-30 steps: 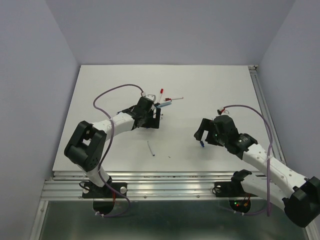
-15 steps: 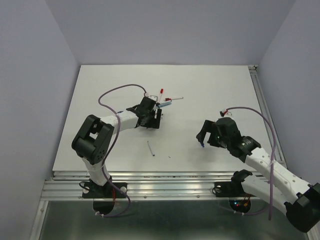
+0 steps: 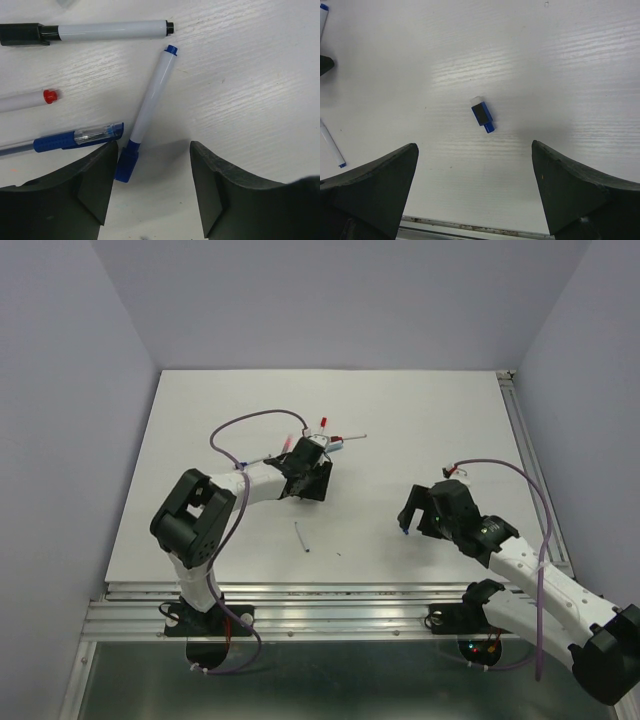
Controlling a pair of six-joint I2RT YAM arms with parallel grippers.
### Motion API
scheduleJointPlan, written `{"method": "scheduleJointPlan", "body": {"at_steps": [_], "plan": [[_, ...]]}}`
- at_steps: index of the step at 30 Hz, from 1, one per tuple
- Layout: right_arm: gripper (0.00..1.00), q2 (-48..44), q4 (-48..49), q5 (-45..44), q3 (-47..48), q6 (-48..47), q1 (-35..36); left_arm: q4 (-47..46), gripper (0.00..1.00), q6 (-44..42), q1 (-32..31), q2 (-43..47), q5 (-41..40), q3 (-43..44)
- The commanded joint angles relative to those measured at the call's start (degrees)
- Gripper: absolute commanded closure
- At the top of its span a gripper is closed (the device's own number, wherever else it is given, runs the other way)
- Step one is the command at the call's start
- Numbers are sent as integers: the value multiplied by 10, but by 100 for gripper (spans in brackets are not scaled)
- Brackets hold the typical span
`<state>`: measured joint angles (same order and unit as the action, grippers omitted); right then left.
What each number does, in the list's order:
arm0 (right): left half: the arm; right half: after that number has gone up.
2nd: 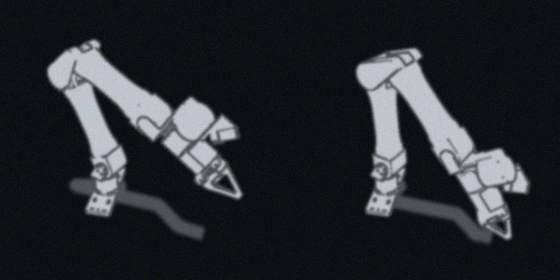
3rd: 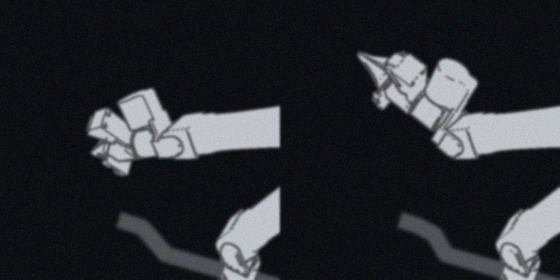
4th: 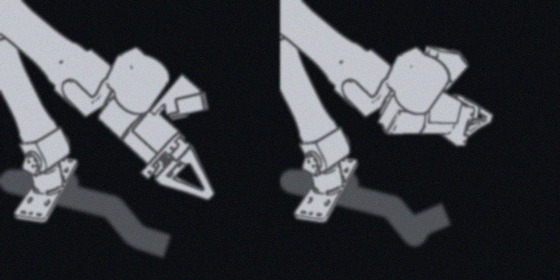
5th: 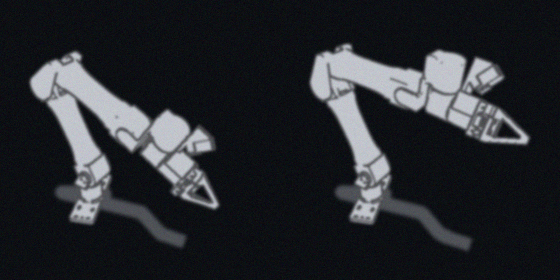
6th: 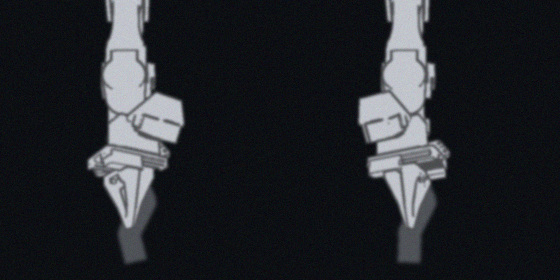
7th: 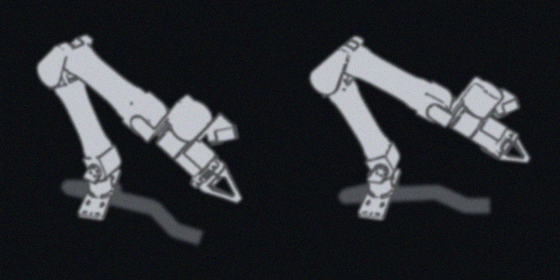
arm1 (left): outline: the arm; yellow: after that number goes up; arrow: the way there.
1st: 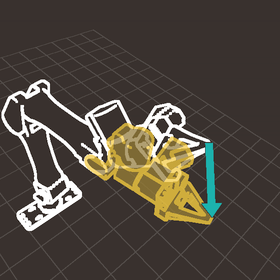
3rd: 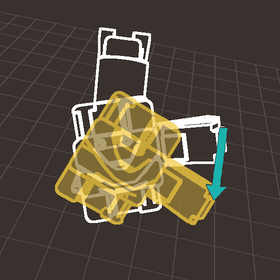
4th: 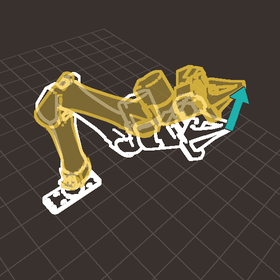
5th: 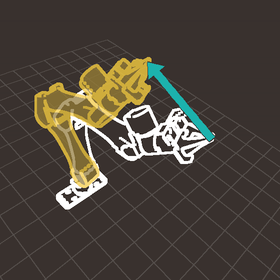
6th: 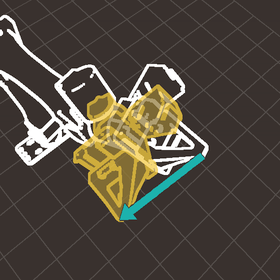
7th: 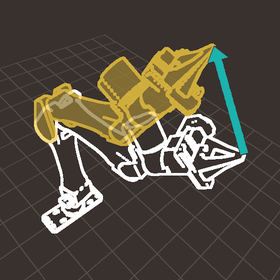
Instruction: Open the pen caps
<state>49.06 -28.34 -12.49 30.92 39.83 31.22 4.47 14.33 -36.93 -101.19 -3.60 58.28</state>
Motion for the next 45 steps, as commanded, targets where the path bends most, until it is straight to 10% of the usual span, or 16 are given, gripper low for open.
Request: {"method": "scheduleJointPlan", "body": {"at_steps": [1,32,45], "plan": [[0,-12,9,-24,-9,2,5,32,33,5,-17,-32,6,10],[0,-31,-5,3,-2,2,4,91,100,56,-90,-26,-43,61],[0,-58,264,341,-65,40,16,-71,100,314,-128,215,-73,-76]]}}
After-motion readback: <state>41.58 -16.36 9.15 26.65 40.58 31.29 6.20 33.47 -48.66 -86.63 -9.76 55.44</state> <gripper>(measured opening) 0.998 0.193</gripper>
